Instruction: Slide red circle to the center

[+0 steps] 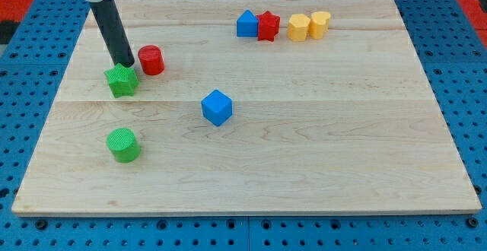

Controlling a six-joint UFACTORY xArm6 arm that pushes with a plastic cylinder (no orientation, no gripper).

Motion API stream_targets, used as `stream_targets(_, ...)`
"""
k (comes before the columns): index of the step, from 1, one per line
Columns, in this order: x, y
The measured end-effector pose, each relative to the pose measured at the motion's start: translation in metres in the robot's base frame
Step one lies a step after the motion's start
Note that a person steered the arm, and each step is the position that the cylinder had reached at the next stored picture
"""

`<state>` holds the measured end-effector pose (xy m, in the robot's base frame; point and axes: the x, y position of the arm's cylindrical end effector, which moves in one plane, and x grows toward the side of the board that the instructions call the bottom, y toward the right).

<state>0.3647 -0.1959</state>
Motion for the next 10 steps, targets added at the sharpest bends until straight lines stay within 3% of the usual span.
stream_targets(2, -0.004, 0.005)
stream_targets(4, -0.021, 0.06)
stream_targets(8, -0.024, 0.094)
stream_targets(10, 0.003, 0.094)
